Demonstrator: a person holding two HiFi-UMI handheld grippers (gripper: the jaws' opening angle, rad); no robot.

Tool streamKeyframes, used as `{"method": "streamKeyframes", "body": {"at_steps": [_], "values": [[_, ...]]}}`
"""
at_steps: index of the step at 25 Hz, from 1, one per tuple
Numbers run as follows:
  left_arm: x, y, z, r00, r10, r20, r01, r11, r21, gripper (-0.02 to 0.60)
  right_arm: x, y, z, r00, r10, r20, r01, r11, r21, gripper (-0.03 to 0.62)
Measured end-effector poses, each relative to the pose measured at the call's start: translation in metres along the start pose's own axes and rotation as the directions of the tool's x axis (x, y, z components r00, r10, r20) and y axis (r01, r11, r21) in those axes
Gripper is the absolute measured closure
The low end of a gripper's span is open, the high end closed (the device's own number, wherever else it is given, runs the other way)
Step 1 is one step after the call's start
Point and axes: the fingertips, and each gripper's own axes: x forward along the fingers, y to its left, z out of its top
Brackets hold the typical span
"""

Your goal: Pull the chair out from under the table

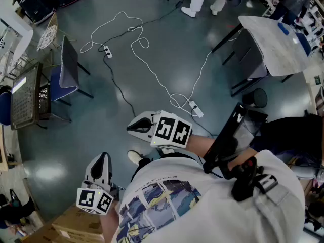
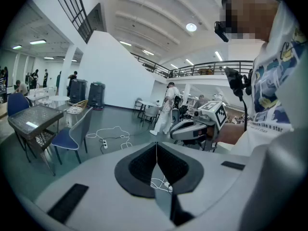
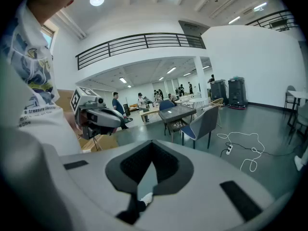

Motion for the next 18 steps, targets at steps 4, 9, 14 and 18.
{"method": "streamKeyframes", "body": {"at_steps": [4,9,14,18], "values": [[0.009,0.006,-0.005,1.000,0.016,0.005,-0.016,1.000,-0.009,0.569,0.009,-0.014,-0.007,1.000,0.012,0.000,-0.012,1.000,0.003,0.583],[0.014,0.055,-0.021,1.000,0.017,0.002,-0.017,1.000,-0.026,0.569,0.058,-0.031,-0.007,0.999,0.044,0.032,-0.045,0.998,0.039,0.583],[0.005,0.113,0.016,0.999,-0.010,0.031,0.011,1.000,-0.025,0.569,0.100,-0.064,0.038,0.995,-0.055,0.081,0.041,0.986,0.162,0.562],[-0.031,0.192,0.032,0.999,-0.022,0.048,0.023,1.000,-0.011,0.569,0.177,-0.083,0.077,0.985,-0.147,0.091,0.127,0.972,0.199,0.428]]}}
